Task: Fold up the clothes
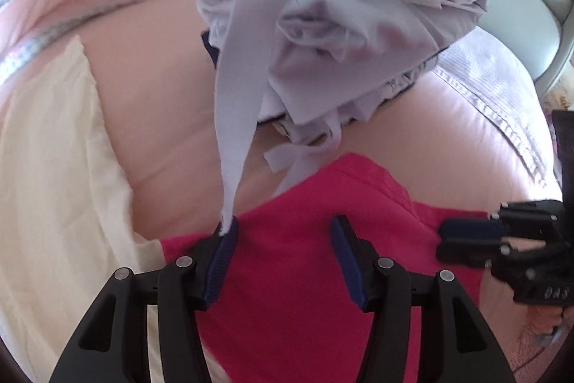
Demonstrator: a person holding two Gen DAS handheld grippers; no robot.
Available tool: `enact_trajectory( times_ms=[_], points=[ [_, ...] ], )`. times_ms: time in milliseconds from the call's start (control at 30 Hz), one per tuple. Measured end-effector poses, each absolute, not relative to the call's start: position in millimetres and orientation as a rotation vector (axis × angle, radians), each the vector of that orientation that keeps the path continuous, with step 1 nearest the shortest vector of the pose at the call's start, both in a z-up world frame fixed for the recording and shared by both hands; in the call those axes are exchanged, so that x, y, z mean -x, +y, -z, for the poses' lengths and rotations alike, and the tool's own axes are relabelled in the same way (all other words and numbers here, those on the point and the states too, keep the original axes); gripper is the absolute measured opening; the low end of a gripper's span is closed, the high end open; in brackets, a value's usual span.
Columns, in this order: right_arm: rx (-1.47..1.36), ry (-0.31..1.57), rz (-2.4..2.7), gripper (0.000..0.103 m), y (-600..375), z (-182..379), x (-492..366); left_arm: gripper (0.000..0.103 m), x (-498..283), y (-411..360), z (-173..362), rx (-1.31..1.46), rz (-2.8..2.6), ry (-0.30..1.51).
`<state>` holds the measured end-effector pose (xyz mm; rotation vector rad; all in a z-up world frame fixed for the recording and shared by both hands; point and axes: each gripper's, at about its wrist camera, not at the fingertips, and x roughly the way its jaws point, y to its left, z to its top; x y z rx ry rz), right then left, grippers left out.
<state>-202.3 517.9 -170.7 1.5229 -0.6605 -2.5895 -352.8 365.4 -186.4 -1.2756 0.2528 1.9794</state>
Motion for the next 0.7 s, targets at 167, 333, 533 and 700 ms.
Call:
enact_trajectory(
  times_ms=[167,333,533,700],
  points=[
    [-1.48,-0.715,2.616,0.022,530,155,213,0.051,329,351,180,1.287,-1.815,0.22],
    [-1.462,-0.761,2.584,0.031,538,150,246,0.051,315,334,184,1.286,-1.819,0.149],
    [-1.492,-0.794,2.364,0.031,521,164,254,0.051,297,321,173,1.213,-1.875,0.076],
    [-1.425,-0.562,2.287,0.031,492,143,241,0.052,282,302,172,1.234,-1.917,0.032]
  ],
)
